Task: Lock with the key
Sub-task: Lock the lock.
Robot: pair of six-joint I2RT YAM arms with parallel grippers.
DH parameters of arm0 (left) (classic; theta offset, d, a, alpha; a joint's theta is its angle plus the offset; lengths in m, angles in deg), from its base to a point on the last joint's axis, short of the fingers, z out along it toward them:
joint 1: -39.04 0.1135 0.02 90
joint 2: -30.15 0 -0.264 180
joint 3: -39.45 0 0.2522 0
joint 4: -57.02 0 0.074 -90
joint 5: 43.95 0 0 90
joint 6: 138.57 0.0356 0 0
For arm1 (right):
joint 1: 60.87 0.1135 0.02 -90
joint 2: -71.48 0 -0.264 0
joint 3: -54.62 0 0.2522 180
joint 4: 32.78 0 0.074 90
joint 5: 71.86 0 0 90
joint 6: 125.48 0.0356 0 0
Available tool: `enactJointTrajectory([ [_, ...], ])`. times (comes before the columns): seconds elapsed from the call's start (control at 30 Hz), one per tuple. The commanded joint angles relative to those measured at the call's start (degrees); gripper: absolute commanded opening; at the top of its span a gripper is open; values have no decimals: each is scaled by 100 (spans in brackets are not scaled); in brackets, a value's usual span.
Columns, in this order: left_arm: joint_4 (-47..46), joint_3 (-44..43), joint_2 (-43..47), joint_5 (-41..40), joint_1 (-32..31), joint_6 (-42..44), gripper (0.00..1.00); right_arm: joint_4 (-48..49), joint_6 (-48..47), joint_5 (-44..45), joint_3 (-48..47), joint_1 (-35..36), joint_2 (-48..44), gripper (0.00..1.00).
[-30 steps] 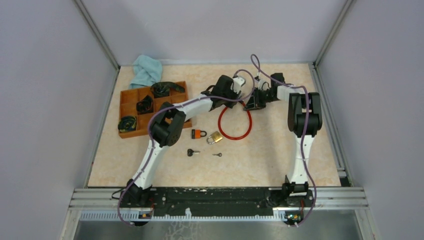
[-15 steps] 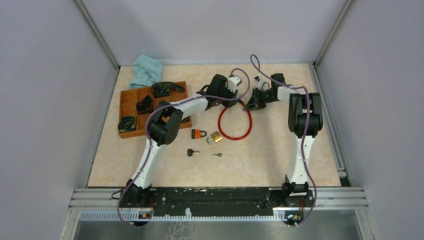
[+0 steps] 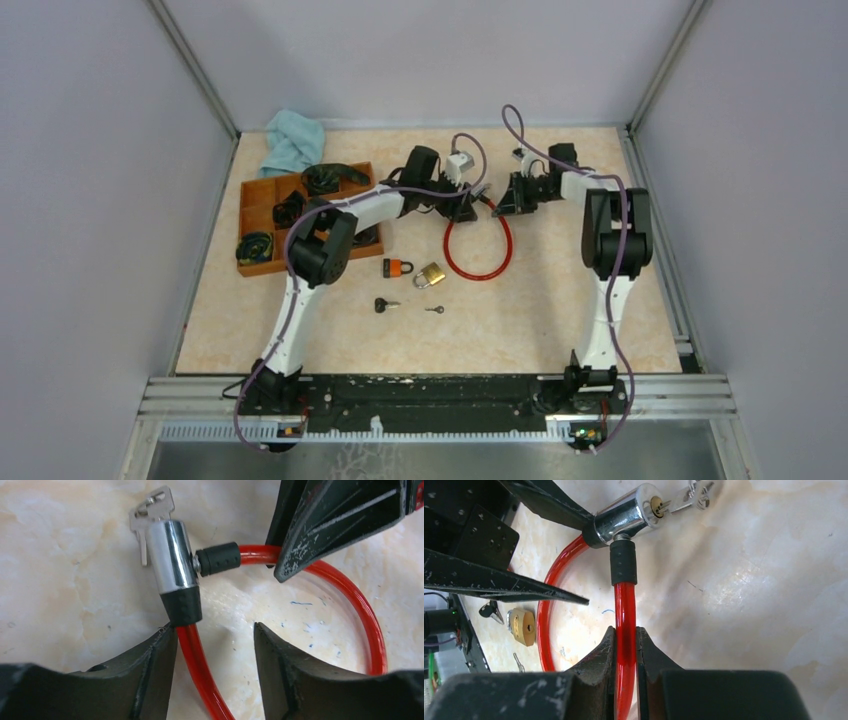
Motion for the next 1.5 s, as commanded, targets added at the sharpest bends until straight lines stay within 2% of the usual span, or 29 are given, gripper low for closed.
enactJointTrajectory([
  [0.0, 154, 228, 164, 761, 144, -297, 67, 244, -347, -442, -77, -18, -591, 0],
  [0.13, 111, 248, 199, 1004, 275, -405, 71, 173, -527, -536, 8, -25, -712, 0],
  [0.6, -130, 206, 308, 2256, 603, -892, 72, -343, -1354, -915, 172, -23, -1145, 0],
  [0.77, -68, 211, 364, 2112, 605, -868, 69, -278, -1241, -775, 236, -18, -1133, 0],
  [1.03, 0, 117, 300, 1932, 605, -859, 45, -367, -1231, -684, 373, 39, -1157, 0],
  [1.27, -51, 83, 267, 1809, 604, -970, 30, -464, -1293, -657, 398, 104, -1141, 0],
  [1.47, -99, 204, 352, 1593, 587, -935, 5, -558, -1183, -615, 257, 225, -1040, 0],
])
